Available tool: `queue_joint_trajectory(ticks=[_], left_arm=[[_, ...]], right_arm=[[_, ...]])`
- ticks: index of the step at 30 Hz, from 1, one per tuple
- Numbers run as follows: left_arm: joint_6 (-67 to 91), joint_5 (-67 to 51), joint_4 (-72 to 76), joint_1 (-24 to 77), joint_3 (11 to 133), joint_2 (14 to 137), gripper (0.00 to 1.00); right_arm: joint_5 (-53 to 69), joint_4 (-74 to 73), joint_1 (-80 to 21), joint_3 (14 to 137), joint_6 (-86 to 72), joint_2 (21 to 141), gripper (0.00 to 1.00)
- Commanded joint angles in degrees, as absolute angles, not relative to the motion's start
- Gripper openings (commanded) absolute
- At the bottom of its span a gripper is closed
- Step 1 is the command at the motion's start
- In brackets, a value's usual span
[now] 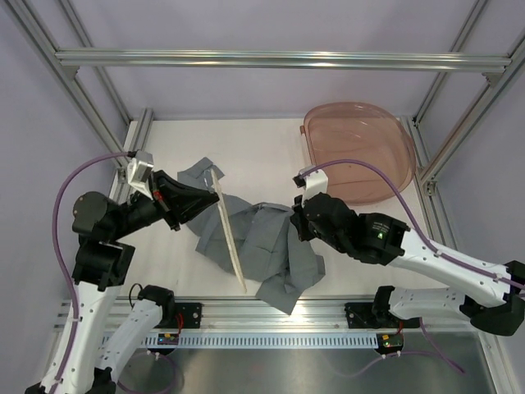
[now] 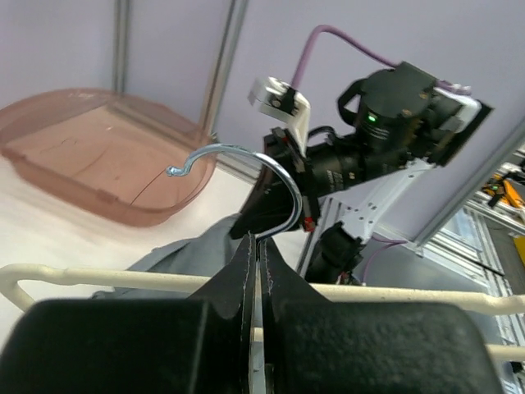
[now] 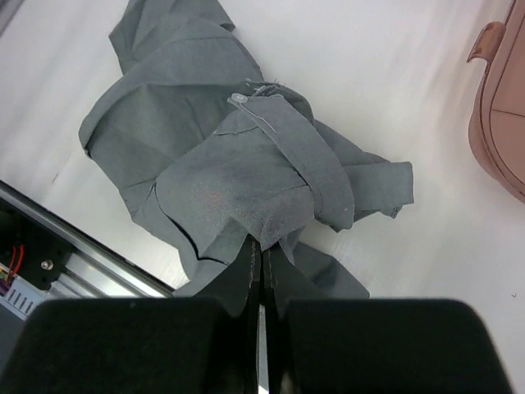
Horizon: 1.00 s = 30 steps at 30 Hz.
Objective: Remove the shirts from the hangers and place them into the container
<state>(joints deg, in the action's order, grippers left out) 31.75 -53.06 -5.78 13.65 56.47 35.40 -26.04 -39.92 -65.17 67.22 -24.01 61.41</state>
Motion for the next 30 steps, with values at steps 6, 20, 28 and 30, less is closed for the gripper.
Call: queue_joint_trajectory(ticks=[6, 20, 28, 30], left_arm=[[16.5, -30.4, -19.8, 27.7, 62.1, 41.4, 0.00], [7.2, -8.8, -29.1, 41.4, 68.6, 51.1, 0.00], [8.3, -10.0, -25.8, 42.5, 69.8, 55.0, 0.00], [8.1, -9.1, -25.9, 43.5, 70.5, 56.2, 0.00]], right_arm=[[-29.6, -41.9, -64.0, 72.8, -24.9, 64.9, 0.58], [-25.7, -62.7, -64.0, 105.4, -15.1, 66.6, 0.58], [-7.6, -59.2, -64.0, 99.6, -14.2, 68.6, 0.54], [-6.6, -58.1, -64.0, 98.4, -14.1, 69.3, 0.55]])
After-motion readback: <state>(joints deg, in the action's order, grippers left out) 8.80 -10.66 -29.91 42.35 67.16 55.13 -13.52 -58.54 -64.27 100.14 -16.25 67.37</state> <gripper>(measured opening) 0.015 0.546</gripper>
